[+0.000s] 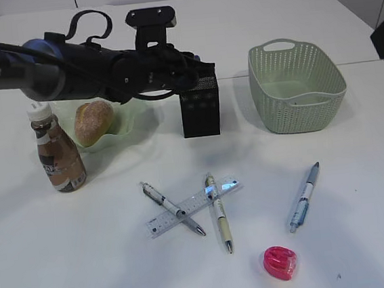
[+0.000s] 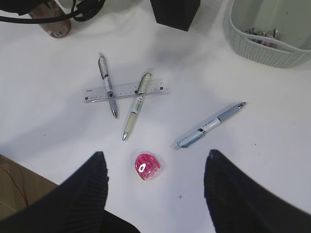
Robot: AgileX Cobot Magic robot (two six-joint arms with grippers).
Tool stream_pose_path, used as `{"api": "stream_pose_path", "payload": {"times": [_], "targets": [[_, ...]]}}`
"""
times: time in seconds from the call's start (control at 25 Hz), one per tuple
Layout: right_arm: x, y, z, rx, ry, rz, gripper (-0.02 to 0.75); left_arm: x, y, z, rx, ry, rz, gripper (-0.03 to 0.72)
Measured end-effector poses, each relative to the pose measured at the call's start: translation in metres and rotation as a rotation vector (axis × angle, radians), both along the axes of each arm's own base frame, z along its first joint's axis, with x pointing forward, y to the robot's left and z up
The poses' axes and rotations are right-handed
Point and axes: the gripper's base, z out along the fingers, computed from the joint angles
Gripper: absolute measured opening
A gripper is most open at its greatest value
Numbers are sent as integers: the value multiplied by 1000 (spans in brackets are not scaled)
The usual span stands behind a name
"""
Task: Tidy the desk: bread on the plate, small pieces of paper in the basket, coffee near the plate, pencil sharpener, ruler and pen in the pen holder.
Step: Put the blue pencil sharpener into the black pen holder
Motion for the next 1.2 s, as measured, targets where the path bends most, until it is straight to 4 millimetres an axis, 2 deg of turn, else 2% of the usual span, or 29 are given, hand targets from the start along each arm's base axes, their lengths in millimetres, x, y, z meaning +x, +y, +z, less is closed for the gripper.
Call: {"api": "stream_pose_path", "payload": {"times": [1.2], "targets": [[0, 0, 0, -2, -3, 1, 493, 1, -5, -5, -36, -14, 3, 165]]}}
